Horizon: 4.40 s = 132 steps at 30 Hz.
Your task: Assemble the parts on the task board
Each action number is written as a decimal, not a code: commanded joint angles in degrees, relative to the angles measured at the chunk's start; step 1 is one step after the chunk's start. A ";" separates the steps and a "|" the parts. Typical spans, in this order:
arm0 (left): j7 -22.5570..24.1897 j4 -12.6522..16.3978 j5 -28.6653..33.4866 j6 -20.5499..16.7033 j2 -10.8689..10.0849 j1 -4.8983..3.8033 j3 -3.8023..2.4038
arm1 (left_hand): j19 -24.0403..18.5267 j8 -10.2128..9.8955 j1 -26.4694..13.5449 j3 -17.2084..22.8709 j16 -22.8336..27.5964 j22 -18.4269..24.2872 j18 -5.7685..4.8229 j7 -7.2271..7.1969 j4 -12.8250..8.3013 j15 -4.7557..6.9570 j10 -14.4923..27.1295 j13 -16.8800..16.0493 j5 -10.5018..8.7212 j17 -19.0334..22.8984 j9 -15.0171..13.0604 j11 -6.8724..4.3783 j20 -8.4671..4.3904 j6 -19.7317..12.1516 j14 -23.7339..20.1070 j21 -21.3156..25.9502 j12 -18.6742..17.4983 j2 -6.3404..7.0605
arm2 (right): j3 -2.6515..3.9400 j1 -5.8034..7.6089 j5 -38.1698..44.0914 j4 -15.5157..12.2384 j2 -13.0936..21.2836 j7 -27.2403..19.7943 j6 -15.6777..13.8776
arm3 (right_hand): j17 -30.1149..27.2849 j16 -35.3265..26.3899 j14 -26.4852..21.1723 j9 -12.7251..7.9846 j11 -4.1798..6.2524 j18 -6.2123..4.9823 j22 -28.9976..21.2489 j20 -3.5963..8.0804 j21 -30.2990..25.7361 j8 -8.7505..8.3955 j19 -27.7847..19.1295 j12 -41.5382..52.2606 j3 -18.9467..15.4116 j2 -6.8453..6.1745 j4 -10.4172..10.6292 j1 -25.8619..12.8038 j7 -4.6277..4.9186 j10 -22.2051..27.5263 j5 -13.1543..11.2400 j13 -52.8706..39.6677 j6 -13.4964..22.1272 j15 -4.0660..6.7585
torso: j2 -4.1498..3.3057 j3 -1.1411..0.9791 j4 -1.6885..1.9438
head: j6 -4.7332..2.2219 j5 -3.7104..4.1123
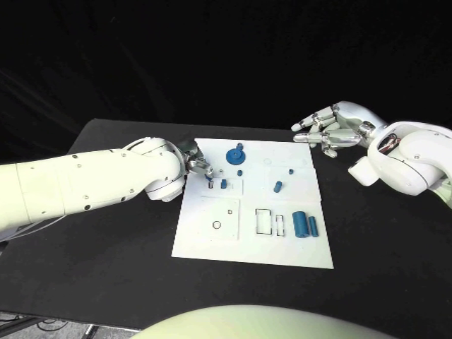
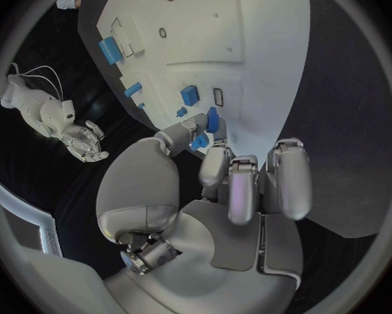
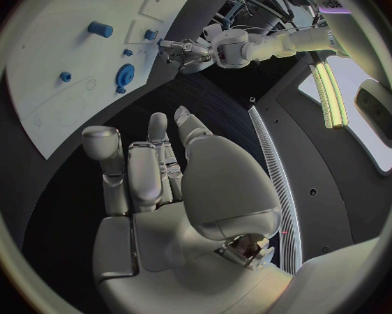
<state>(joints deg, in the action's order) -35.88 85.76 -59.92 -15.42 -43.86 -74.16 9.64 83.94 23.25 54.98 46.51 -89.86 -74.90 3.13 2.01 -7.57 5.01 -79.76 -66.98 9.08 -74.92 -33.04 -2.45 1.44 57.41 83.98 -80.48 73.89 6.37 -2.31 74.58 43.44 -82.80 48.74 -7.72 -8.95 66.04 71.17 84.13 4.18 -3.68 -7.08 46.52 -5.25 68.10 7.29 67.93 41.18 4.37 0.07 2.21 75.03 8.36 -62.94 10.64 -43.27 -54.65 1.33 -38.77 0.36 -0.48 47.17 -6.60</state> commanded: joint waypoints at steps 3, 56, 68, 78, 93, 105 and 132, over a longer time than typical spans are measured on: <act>-1.02 -1.05 -1.11 2.48 0.78 0.27 -0.01 | 3.60 10.39 0.74 -0.94 -0.14 -11.03 -1.15 -0.82 0.08 0.40 -0.56 -0.40 0.09 -15.08 -0.90 -0.20 -0.57 0.43 6.02 -0.33 0.58 -0.20 | 0.00 -0.03 0.32 -0.10 0.01 -0.50 0.24 | -0.07 -0.18 0.89 -0.08 0.38 -0.91 -0.05 0.13 -0.37 0.23 -0.14 -0.16 -0.29 0.26 -0.19 0.34 0.08 -0.08 -0.18 0.07 -0.20 -0.24 | -0.01 0.03 0.01 | 0.20 0.04; -1.12 -2.00 -5.13 10.80 2.06 1.04 -0.04 | 3.80 10.17 2.38 -8.12 -0.14 -11.47 -1.28 -1.75 1.75 0.89 -2.22 -4.00 -0.04 -15.08 3.48 -0.87 -0.98 3.09 6.02 -0.76 3.48 -0.92 | 0.00 -0.03 0.33 -0.22 0.09 -0.58 0.36 | -0.04 -0.21 0.91 -0.09 0.36 -0.92 -0.13 0.13 -0.44 0.25 -0.14 -0.15 -0.40 0.25 -0.15 0.34 0.09 -0.07 -0.13 0.13 -0.17 -0.24 | 0.00 -0.01 0.05 | 1.06 0.31; -1.36 -2.20 -5.30 12.23 2.14 1.07 -0.05 | 3.87 10.04 1.94 -11.12 -0.14 -11.62 -1.32 -1.96 2.98 0.96 -2.43 -4.47 -0.35 -15.08 5.33 -0.99 -1.03 3.88 6.02 -0.92 3.85 -0.74 | 0.00 -0.04 0.33 -0.12 0.05 -0.61 0.40 | -0.04 -0.21 0.91 -0.09 0.36 -0.92 -0.13 0.13 -0.44 0.25 -0.14 -0.15 -0.40 0.25 -0.15 0.34 0.09 -0.07 -0.13 0.13 -0.17 -0.24 | 0.05 0.02 0.05 | 1.33 0.37; -1.39 -2.22 -5.31 12.52 2.10 1.08 -0.05 | 3.89 10.03 1.56 -12.32 -0.14 -11.67 -1.33 -2.04 3.59 0.99 -2.53 -4.64 -0.32 -15.08 6.10 -1.04 -1.05 4.24 6.02 -0.93 3.99 -0.63 | 0.00 -0.04 0.33 -0.07 0.01 -0.62 0.44 | -0.04 -0.21 0.91 -0.09 0.36 -0.92 -0.13 0.13 -0.44 0.25 -0.14 -0.15 -0.40 0.25 -0.15 0.34 0.09 -0.07 -0.13 0.13 -0.17 -0.24 | 0.04 0.01 0.07 | 1.40 0.30; -1.41 -2.42 -5.31 12.27 2.10 1.10 -0.07 | 3.96 10.06 1.46 -12.74 -0.14 -11.79 -1.37 -2.09 4.47 1.00 -2.74 -4.98 -0.15 -15.08 7.00 -1.08 -1.06 4.67 6.02 -1.11 4.23 -1.73 | 0.00 -0.04 0.33 -0.07 -0.01 -0.63 0.44 | -0.13 -0.32 0.90 -0.09 0.35 -0.93 -0.26 0.13 -0.53 0.29 -0.17 -0.14 -0.53 0.27 -0.02 0.21 0.10 -0.08 -0.06 0.18 -0.18 -0.25 | 0.02 -0.01 0.00 | 1.38 0.23; -1.96 -3.24 -5.07 12.92 2.54 1.10 -0.10 | 4.03 10.23 -0.45 -13.83 -0.14 -11.94 -1.42 -2.02 6.49 0.89 -2.96 -5.19 -0.19 -15.08 8.43 -1.00 -0.98 5.28 6.02 -1.30 4.39 -2.79 | 0.00 -0.04 0.33 -0.11 0.05 -0.63 0.43 | -0.24 -0.43 0.88 -0.09 0.33 -0.96 -0.40 0.13 -0.62 0.31 -0.23 -0.13 -0.61 0.29 0.08 0.09 0.11 -0.08 -0.02 0.20 -0.18 -0.26 | 0.06 -0.02 0.05 | 1.50 0.29; -2.37 -4.04 -4.96 13.62 2.94 1.10 -0.13 | 4.09 10.84 -3.31 -18.71 -0.14 -12.08 -1.45 -2.06 8.92 0.86 -2.95 -4.94 -1.09 -15.08 10.30 -1.00 -0.90 5.82 6.02 -1.34 4.23 -0.89 | 0.00 -0.05 0.33 -0.18 0.14 -0.74 0.49 | -0.98 -1.08 0.70 -0.10 0.32 -1.13 -1.40 0.12 -1.18 0.31 -0.72 -0.16 -0.77 0.23 0.20 -0.05 0.11 -0.02 0.07 0.25 -0.13 -0.28 | 0.04 -0.02 0.07 | 1.44 0.47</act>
<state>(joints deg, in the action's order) -37.42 81.66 -65.40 -3.69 -40.97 -73.30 9.36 84.14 33.96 52.11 28.19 -89.86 -74.90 2.26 -0.51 1.16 5.52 -82.41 -71.95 8.29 -74.93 -23.14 -3.48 0.83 63.27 84.08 -81.66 78.07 5.30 -2.31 74.57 43.44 -82.90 48.90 -7.89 -8.93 65.15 70.36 84.13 4.14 -3.71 -7.07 45.21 -5.09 67.12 7.29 67.67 41.18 3.87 0.07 2.38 75.03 8.36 -62.97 10.64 -43.10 -54.65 1.33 -38.72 0.33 -0.43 48.66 -6.16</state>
